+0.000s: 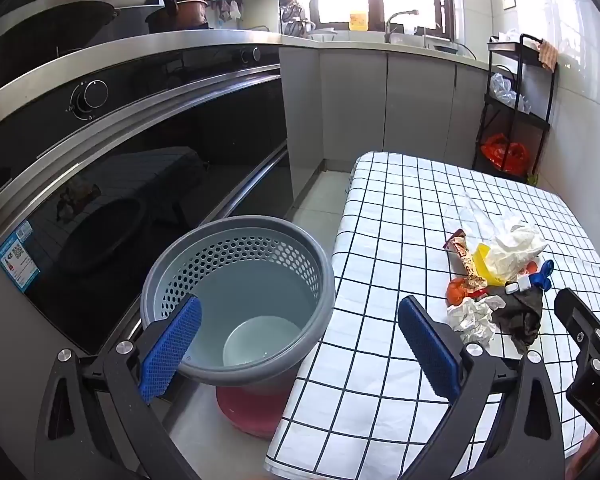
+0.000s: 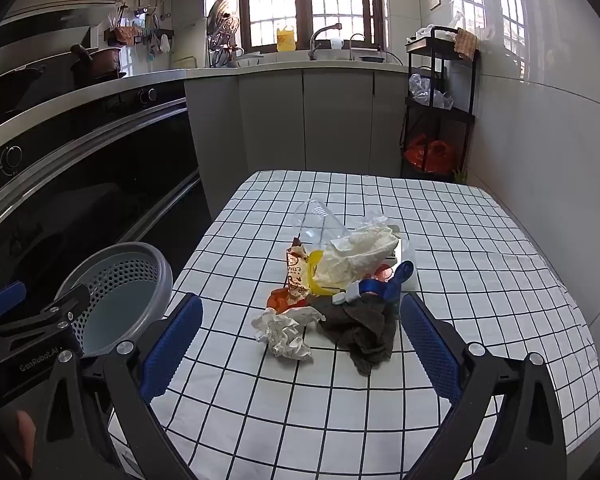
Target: Collect trash
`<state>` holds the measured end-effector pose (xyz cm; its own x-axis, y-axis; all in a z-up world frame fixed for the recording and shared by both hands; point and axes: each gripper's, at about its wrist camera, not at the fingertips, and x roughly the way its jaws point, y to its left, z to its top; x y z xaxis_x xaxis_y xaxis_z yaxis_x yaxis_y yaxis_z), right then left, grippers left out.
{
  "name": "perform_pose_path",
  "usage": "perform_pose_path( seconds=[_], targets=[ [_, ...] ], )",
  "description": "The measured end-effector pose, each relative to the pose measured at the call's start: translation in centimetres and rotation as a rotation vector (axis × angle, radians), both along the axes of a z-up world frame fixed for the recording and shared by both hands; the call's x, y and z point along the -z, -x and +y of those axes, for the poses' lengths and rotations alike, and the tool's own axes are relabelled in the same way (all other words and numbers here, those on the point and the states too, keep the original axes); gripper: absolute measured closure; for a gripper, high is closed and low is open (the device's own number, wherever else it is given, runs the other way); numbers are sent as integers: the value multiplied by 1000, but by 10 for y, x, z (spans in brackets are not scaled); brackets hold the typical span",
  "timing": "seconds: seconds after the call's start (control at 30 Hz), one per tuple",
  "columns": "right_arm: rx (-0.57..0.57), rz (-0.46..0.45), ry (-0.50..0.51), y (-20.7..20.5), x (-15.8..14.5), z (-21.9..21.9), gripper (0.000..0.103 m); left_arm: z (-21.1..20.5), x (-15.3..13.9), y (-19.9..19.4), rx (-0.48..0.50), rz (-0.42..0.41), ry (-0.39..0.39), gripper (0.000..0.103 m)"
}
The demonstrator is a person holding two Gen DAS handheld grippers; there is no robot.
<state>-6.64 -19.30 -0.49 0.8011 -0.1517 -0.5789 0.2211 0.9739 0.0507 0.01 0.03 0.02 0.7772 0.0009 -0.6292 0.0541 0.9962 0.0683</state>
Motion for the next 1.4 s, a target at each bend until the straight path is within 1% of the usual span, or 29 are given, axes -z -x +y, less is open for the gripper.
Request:
perform_pose_path(
  seconds=[0.37, 0.4, 1.4],
  targets=[
    [4, -4, -2, 1, -1, -1, 8, -2, 2, -4, -3, -4, -8, 6],
    [4, -4, -1, 1, -1, -1, 8, -6, 2, 2, 8, -9, -15, 6],
    [0, -6, -14, 2, 1, -5, 8, -3, 4, 0, 13, -2, -15, 6]
  ],
)
